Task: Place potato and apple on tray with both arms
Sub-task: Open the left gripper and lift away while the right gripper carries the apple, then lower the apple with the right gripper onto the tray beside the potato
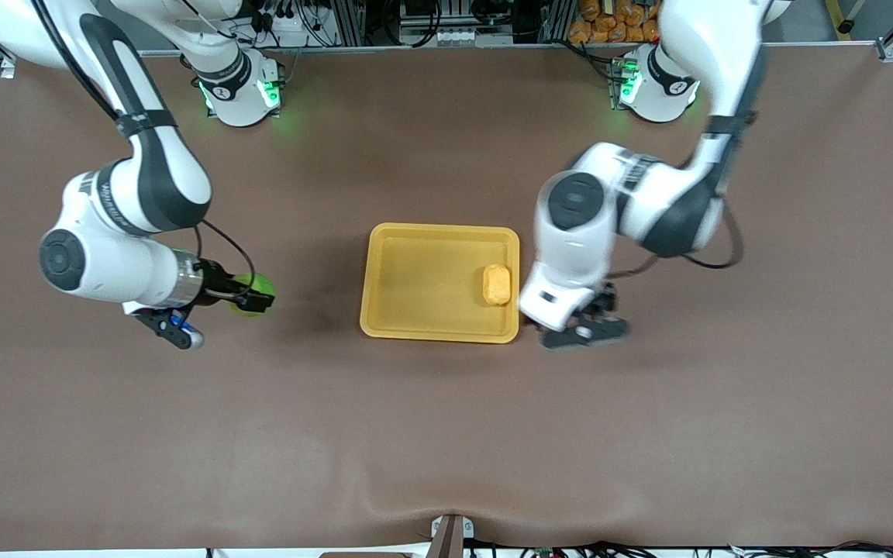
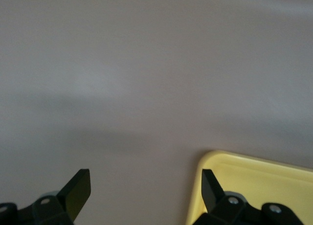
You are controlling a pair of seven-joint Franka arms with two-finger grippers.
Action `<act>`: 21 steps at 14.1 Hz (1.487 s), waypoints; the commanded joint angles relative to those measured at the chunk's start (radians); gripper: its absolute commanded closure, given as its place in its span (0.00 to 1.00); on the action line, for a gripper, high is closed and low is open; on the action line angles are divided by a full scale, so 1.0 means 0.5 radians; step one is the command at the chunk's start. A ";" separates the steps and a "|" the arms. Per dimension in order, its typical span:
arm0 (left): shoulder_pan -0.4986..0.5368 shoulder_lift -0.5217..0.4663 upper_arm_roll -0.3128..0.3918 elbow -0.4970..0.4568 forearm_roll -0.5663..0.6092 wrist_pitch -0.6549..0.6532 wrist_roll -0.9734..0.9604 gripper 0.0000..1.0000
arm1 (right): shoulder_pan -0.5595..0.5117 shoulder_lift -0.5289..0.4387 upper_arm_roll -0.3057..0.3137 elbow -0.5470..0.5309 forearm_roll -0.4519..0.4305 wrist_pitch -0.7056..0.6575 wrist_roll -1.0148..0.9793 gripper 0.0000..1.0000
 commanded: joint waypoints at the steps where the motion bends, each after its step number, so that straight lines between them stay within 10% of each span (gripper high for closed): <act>1: 0.182 -0.148 -0.025 -0.058 -0.087 -0.062 0.175 0.00 | -0.017 0.030 0.099 -0.003 0.029 0.086 0.151 1.00; 8: 0.566 -0.583 -0.028 -0.167 -0.228 -0.467 0.641 0.00 | 0.118 0.181 0.209 0.000 0.008 0.374 0.540 1.00; 14: 0.575 -1.203 0.021 -0.830 -0.280 -0.507 0.936 0.00 | 0.326 0.334 0.209 0.004 -0.118 0.607 0.905 1.00; 21: 0.584 -1.198 0.058 -0.638 -0.335 -0.741 1.329 0.00 | 0.471 0.509 0.213 0.007 -0.311 0.742 1.252 1.00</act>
